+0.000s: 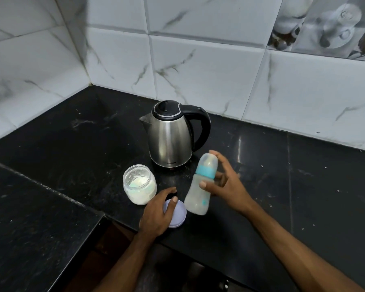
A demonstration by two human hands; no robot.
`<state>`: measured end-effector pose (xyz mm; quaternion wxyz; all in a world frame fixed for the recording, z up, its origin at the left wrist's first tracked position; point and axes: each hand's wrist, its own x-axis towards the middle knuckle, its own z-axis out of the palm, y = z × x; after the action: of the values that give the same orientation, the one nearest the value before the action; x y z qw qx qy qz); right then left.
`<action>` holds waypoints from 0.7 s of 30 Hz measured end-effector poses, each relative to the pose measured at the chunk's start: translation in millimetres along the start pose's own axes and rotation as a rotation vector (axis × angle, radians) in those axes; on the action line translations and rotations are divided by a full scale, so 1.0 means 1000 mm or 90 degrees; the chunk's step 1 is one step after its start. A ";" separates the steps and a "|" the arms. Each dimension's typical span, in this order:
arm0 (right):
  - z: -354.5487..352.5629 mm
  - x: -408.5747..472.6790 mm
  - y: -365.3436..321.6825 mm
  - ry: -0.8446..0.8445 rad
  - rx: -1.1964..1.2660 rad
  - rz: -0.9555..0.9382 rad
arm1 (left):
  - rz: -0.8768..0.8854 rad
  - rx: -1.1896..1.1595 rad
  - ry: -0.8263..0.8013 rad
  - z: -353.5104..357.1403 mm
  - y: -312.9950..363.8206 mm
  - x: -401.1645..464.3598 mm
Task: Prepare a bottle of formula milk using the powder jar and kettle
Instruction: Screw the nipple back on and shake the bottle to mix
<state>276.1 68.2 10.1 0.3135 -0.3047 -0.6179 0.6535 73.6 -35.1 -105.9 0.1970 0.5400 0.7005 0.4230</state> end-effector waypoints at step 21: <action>0.003 0.001 0.006 -0.023 0.006 -0.006 | 0.004 0.000 0.001 0.000 -0.001 0.000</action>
<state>272.9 66.8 4.0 0.3070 -0.2880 -0.6218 0.6605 73.2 -35.2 -107.1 0.1946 0.5420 0.6989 0.4241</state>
